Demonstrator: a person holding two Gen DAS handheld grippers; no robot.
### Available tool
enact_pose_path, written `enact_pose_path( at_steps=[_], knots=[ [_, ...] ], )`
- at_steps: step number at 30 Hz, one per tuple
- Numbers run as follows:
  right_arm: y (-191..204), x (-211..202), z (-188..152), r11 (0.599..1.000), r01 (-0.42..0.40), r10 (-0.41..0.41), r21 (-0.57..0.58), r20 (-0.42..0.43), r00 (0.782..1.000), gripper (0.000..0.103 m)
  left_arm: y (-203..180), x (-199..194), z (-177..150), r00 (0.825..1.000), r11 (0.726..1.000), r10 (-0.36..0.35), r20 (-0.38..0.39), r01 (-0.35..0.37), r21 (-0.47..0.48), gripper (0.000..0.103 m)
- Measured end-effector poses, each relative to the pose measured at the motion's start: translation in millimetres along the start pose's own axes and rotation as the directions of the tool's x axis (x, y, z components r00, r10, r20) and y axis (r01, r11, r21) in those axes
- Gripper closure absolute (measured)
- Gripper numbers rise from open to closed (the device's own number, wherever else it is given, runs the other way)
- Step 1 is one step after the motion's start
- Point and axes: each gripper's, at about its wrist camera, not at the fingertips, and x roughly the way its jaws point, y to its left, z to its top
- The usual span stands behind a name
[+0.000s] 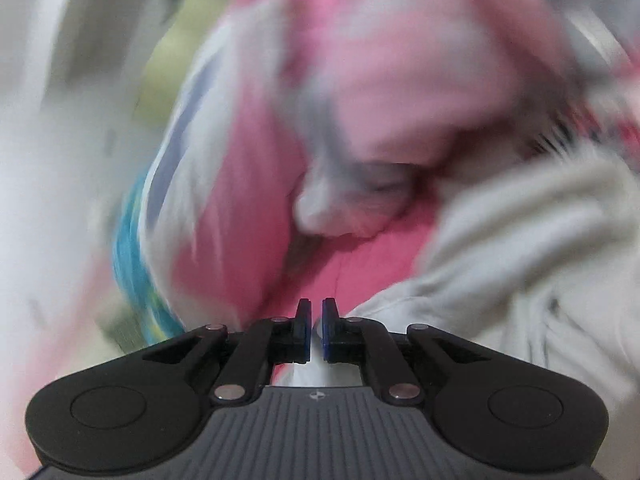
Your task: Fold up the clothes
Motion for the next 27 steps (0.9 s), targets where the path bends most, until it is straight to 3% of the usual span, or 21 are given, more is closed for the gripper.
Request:
enact_pose_path(
  at_steps=[2,5,7,9,11,13,15,16,17,18,20,21,24,26,27],
  knots=[
    [-17.0,-4.4,7.3,0.996,0.032,-0.035,0.082,0.036,0.999,0.097,0.7,0.2,0.1,1.0,1.0,-0.002,0.0,0.002,-0.001,0.022],
    [-17.5,-14.1,12.4,0.995,0.078,-0.082,0.055,0.059,0.995,0.096,0.1,0.5,0.0,1.0,1.0,-0.002,-0.001,0.002,0.0,0.022],
    [0.6,-17.9,7.5,0.99,0.122,-0.119,-0.071,0.043,0.992,0.096,-0.5,0.4,-0.3,1.0,1.0,0.0,-0.001,0.0,0.002,0.021],
    [28.9,-18.9,-7.7,0.952,0.166,-0.167,-0.257,0.022,0.986,0.095,-0.4,0.6,-0.3,1.0,1.0,-0.001,-0.001,0.001,0.003,0.021],
    [58.8,-20.2,-32.9,0.863,0.199,-0.21,-0.464,0.027,0.977,0.094,-0.4,0.6,-0.4,1.0,1.0,-0.001,-0.001,0.001,0.002,0.021],
    [85.8,-21.8,-61.0,0.733,0.217,-0.246,-0.645,0.047,0.968,0.091,-0.8,0.3,-0.6,1.0,1.0,-0.001,-0.001,0.001,0.002,0.021],
    [104.5,-23.4,-93.8,0.571,0.225,-0.273,-0.79,0.076,0.959,0.072,-0.8,0.0,-0.7,1.0,1.0,-0.001,-0.001,0.001,0.001,0.021],
    [110.0,-23.7,-110.6,0.479,0.226,-0.287,-0.848,0.092,0.953,0.053,-0.7,0.0,-0.6,1.0,1.0,-0.002,-0.001,0.002,0.0,0.021],
    [115.6,-23.9,-127.3,0.382,0.224,-0.299,-0.896,0.11,0.948,0.043,-0.7,0.0,-0.5,1.0,1.0,-0.002,-0.001,0.002,0.0,0.021],
    [118.5,-22.9,-137.4,0.325,0.222,-0.309,-0.919,0.119,0.944,0.041,-0.8,0.0,-0.5,1.0,1.0,-0.002,-0.001,0.002,0.0,0.021],
    [120.8,-19.1,-148.2,0.27,0.22,-0.328,-0.937,0.126,0.936,0.041,-1.1,0.1,-0.4,1.0,1.0,-0.002,-0.001,0.002,0.0,0.021],
    [121.0,-17.0,-146.5,0.289,0.219,-0.331,-0.932,0.118,0.936,0.041,-1.2,0.0,-0.3,1.0,1.0,-0.002,-0.001,0.002,0.0,0.021],
    [115.6,-8.7,-110.2,0.528,0.217,-0.315,-0.821,0.048,0.948,0.04,-1.2,-0.1,-0.2,1.0,1.0,-0.003,-0.001,0.003,-0.001,0.021],
    [102.7,-1.9,-80.8,0.692,0.215,-0.308,-0.69,-0.012,0.951,0.04,-1.0,0.0,-0.2,1.0,1.0,-0.004,-0.001,0.004,-0.001,0.021],
    [94.6,3.2,-68.1,0.755,0.212,-0.314,-0.621,-0.059,0.947,0.041,-0.9,-0.1,-0.1,1.0,1.0,-0.005,-0.002,0.005,-0.002,0.021]
  ],
)
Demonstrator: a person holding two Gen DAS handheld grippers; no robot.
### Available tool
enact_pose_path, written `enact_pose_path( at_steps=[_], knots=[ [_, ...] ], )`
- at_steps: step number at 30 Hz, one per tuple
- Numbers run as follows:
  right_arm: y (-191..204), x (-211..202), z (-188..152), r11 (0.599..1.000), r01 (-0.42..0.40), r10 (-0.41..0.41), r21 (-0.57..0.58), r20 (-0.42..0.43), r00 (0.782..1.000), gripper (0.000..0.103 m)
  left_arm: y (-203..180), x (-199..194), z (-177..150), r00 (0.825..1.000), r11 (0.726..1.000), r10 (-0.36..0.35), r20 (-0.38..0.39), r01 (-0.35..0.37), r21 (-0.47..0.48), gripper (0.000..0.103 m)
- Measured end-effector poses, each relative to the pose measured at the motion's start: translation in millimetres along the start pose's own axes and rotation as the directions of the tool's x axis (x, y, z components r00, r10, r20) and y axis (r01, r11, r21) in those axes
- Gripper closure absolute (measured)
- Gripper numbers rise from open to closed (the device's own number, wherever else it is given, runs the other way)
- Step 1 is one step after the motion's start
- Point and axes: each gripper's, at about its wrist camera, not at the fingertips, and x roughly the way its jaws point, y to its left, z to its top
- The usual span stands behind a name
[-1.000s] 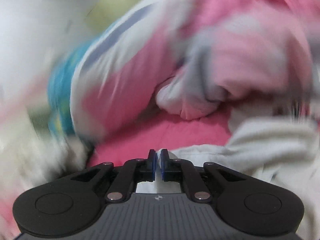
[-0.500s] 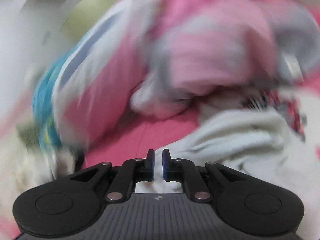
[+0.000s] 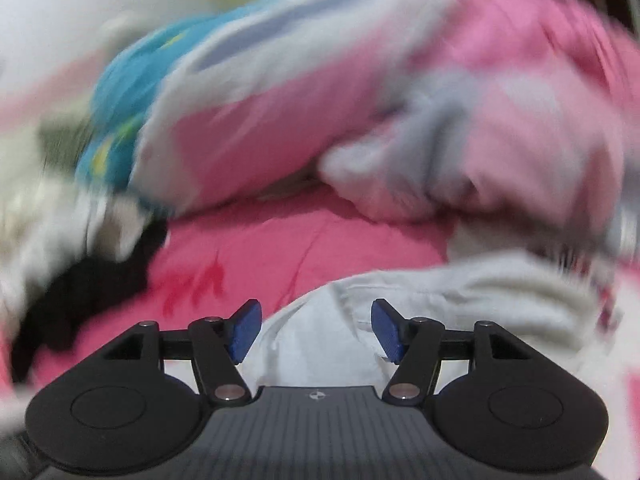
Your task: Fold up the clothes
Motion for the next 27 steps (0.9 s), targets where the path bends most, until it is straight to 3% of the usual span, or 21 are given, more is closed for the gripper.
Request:
enact_pose_path(
  at_steps=[1,2,3,4,5,10,15,21,27],
  knots=[
    [-9.6,6.5,2.2,0.998,-0.024,0.027,0.06,-0.044,0.999,0.051,0.1,-0.2,0.0,1.0,1.0,0.0,0.0,0.0,0.0,0.021],
    [-17.1,11.8,2.3,0.993,-0.048,0.056,0.105,-0.078,0.995,0.074,0.3,-0.2,0.0,1.0,1.0,-0.001,0.0,0.001,0.0,0.021],
    [-24.6,17.1,2.5,0.986,-0.07,0.087,0.15,-0.11,0.99,0.088,0.4,-0.3,0.0,1.0,1.0,-0.001,0.0,0.001,0.0,0.021],
    [-27.9,19.2,2.8,0.981,-0.087,0.109,0.171,-0.122,0.986,0.097,0.4,-0.2,0.0,1.0,1.0,0.0,0.0,0.0,0.0,0.021],
    [-26.2,17.3,4.0,0.982,-0.099,0.117,0.16,-0.108,0.987,0.1,0.3,-0.2,0.0,1.0,1.0,0.0,0.0,0.0,0.001,0.021],
    [9.0,8.2,36.5,0.994,-0.107,0.107,-0.001,0.057,0.993,0.101,-0.3,-0.2,-0.3,1.0,1.0,0.003,0.001,-0.003,0.003,0.021],
    [52.5,45.8,73.6,0.971,-0.024,0.056,-0.238,0.129,0.99,0.101,-0.4,-0.2,-0.7,1.0,1.0,0.004,0.001,-0.004,0.005,0.021],
    [78.4,123.0,83.2,0.901,0.013,0.029,-0.434,0.088,0.996,0.101,-0.4,0.0,-0.5,1.0,1.0,0.005,0.0,-0.005,0.007,0.021],
    [69.9,189.9,67.7,0.875,0.049,-0.049,-0.482,0.012,0.999,0.098,-0.2,1.0,0.0,1.0,1.0,0.005,0.0,-0.005,0.009,0.021]
  ],
)
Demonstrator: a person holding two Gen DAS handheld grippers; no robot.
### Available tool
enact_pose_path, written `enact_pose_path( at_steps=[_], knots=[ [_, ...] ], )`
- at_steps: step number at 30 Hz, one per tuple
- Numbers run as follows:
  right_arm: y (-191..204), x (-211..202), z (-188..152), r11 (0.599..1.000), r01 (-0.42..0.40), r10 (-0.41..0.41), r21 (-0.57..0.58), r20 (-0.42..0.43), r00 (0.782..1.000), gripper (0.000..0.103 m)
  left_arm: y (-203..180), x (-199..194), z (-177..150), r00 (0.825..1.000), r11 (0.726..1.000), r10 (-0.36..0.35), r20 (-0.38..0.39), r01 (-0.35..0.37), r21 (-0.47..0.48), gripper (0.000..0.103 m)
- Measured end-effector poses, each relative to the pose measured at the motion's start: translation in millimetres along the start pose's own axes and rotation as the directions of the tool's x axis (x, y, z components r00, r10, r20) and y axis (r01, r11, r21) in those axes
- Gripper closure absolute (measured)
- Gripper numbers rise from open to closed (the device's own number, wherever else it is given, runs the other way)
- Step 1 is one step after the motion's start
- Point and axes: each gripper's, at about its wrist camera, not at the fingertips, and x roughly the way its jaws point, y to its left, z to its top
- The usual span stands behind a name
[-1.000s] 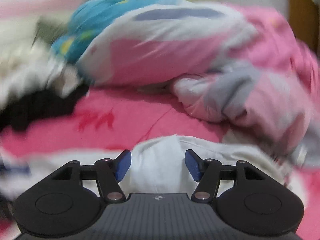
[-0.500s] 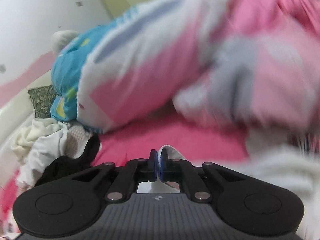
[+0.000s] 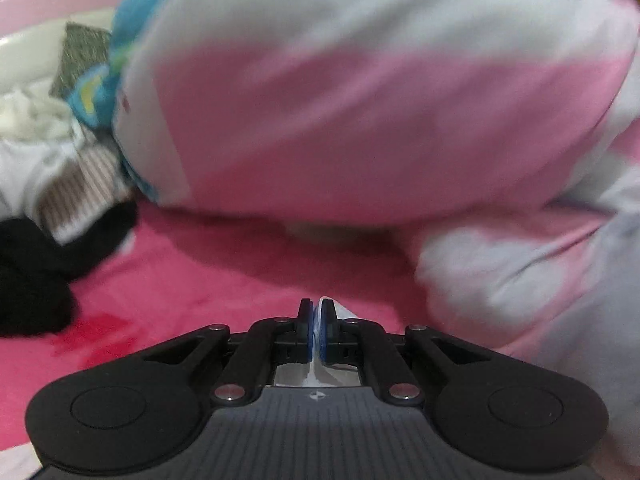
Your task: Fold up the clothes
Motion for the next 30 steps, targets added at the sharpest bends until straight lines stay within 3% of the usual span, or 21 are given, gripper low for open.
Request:
enact_pose_path(
  at_steps=[3,5,6,8,10,13,18,21,25,30],
  knots=[
    [-5.9,18.7,-6.6,0.994,0.106,-0.106,-0.007,-0.037,0.994,0.095,0.4,0.4,0.2,1.0,1.0,-0.002,0.0,0.002,-0.001,0.021],
    [-15.2,12.9,-4.7,0.992,0.119,-0.118,0.035,-0.032,0.992,0.086,0.5,0.6,0.4,1.0,1.0,-0.002,-0.001,0.002,-0.002,0.021],
    [-19.6,4.9,-2.7,0.991,0.119,-0.118,0.056,-0.018,0.993,0.084,0.3,0.6,0.5,1.0,1.0,-0.002,-0.001,0.002,-0.002,0.021],
    [-26.8,-23.7,1.5,0.99,0.108,-0.112,0.093,0.035,0.993,0.065,0.2,0.2,0.8,1.0,1.0,-0.003,0.0,0.003,-0.003,0.021],
    [-33.8,-59.2,3.1,0.987,0.093,-0.105,0.132,0.087,0.991,0.058,1.7,-1.1,1.6,1.0,1.0,-0.011,0.006,0.011,-0.015,0.021],
    [-45.2,-109.9,-0.2,0.974,0.043,-0.066,0.221,0.095,0.993,0.058,8.1,-7.5,4.8,0.999,0.997,-0.032,0.032,0.035,-0.064,0.021],
    [-53.3,-152.5,-30.0,0.925,-0.049,0.054,0.376,-0.002,0.999,0.058,25.9,-25.5,14.0,0.993,0.987,-0.046,0.106,0.061,-0.151,0.021],
    [-48.9,-141.9,-53.5,0.902,-0.051,0.094,0.428,-0.081,0.992,0.058,42.7,-27.8,17.0,0.993,0.978,-0.009,0.114,0.032,-0.204,0.021],
    [-41.1,-106.4,-73.4,0.894,-0.01,0.085,0.448,-0.149,0.985,0.06,62.9,-12.9,16.1,0.989,0.962,0.145,0.034,-0.133,-0.238,0.023],
    [-44.4,-81.7,-80.7,0.881,-0.009,0.08,0.474,-0.129,0.988,0.061,79.8,-7.9,17.5,0.986,0.946,0.164,0.024,-0.15,-0.287,0.024]
  ],
)
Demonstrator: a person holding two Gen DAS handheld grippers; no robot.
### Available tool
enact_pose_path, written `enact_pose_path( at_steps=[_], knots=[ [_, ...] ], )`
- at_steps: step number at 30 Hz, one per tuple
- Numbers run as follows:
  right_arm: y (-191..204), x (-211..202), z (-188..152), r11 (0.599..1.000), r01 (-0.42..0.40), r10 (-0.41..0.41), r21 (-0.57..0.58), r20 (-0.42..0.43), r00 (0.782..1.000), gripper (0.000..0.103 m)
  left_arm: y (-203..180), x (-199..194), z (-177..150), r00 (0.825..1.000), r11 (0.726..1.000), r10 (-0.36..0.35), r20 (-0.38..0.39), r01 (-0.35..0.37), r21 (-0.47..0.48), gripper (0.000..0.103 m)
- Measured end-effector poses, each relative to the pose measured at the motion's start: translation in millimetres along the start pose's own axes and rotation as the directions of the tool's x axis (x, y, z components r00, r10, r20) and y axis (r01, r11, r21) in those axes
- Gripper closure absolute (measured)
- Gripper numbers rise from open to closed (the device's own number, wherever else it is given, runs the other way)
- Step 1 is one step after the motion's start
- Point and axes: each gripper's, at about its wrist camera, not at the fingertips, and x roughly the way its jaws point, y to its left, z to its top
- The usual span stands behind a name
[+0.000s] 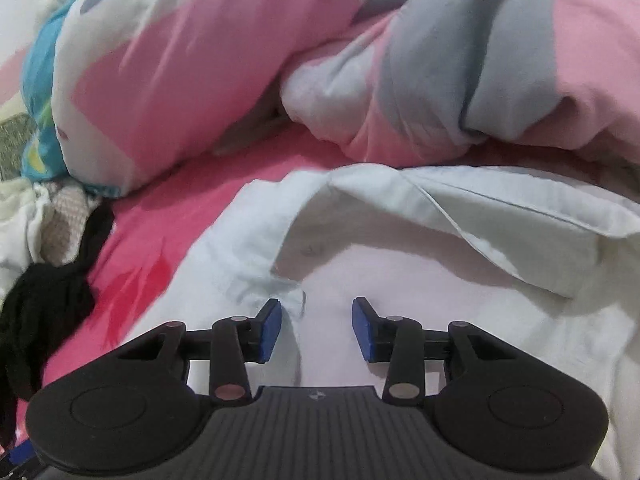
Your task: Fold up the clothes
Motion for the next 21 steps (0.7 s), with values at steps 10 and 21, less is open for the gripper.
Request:
enact_pose_path(
  at_steps=[10,21],
  knots=[
    [24.9,-1.4,-13.7,0.986,0.003,-0.008,-0.166,-0.032,0.999,0.098,6.0,0.1,-0.2,0.998,0.998,0.061,0.029,-0.061,-0.002,0.027],
    [20.8,-9.7,-13.5,0.955,0.189,-0.176,-0.229,0.077,0.981,0.102,10.0,1.0,2.1,0.995,0.996,0.087,0.043,-0.086,-0.018,0.028]
  ],
)
